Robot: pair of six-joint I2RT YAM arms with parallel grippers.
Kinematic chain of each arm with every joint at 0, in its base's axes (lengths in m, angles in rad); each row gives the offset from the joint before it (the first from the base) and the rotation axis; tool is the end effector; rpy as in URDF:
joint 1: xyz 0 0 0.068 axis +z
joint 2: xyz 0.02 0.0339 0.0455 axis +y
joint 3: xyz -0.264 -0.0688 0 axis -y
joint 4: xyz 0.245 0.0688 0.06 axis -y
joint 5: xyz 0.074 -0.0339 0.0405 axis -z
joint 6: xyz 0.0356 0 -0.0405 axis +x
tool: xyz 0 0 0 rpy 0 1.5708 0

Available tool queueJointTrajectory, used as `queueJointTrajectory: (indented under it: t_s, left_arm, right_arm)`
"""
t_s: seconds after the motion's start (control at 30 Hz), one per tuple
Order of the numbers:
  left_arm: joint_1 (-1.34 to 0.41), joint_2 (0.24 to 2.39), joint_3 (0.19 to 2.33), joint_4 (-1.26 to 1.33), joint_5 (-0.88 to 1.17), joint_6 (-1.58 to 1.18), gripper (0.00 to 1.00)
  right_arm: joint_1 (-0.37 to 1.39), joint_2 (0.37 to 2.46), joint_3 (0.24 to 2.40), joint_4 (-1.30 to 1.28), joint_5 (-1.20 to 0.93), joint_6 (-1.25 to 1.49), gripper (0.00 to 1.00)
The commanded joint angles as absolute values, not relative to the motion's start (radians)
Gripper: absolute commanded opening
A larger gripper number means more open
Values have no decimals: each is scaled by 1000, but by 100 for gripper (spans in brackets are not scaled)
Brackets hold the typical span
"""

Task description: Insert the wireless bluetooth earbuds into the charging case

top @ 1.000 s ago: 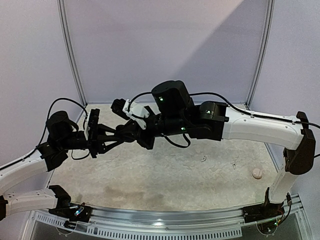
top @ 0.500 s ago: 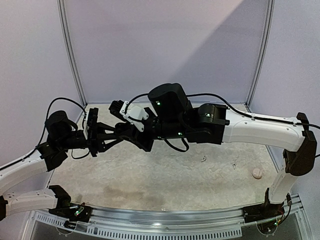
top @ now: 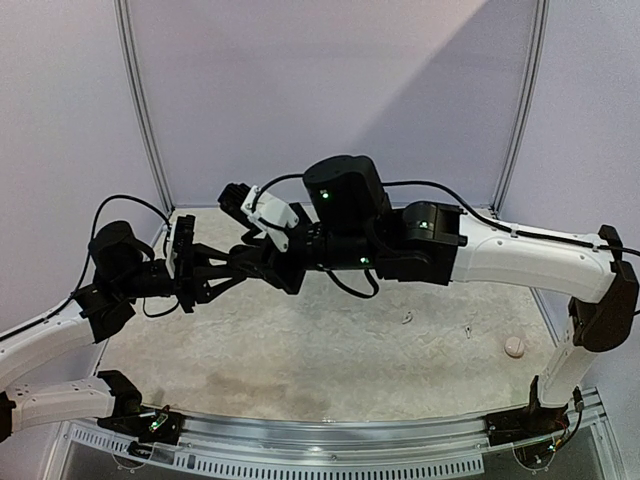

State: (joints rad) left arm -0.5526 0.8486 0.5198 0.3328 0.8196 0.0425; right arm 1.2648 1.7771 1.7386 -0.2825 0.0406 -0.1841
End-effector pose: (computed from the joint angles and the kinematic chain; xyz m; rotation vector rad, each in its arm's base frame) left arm 0.1523 -0.1245 0.2897 1.0844 1.2646 -1.0287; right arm 0.1295 0.4050 0.3879 -1.2725 1.4811 0.6905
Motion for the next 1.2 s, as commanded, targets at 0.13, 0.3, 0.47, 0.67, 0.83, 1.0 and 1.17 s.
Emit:
queueJointTrajectory:
  t_s: [0.13, 0.3, 0.47, 0.67, 0.83, 1.0, 1.17]
  left_arm:
    - [-560, 834, 521, 267, 850, 179, 0]
    - [-562, 827, 541, 201, 856, 319, 0]
    - [-563, 825, 552, 201, 848, 302, 0]
    - [-563, 834, 559, 197, 726, 200, 0]
    - [-563, 851, 568, 216, 646, 50, 0]
    - [-563, 852, 557, 254, 682, -25, 0]
    - [-538, 904, 538, 187, 529, -211, 0]
  right_arm:
    - [1218, 1693, 1751, -180, -10, -36, 40]
    - [1200, 1781, 1827, -381, 154, 60, 39]
    - [1205, 1868, 1831, -411, 161, 105, 39]
    - [1264, 1903, 1828, -392, 161, 66, 38]
    - [1297, 1900, 1789, -370, 294, 96, 38]
    - [1297, 1893, 1767, -365, 345, 129, 39]
    - [1254, 1822, 1721, -390, 402, 146, 43]
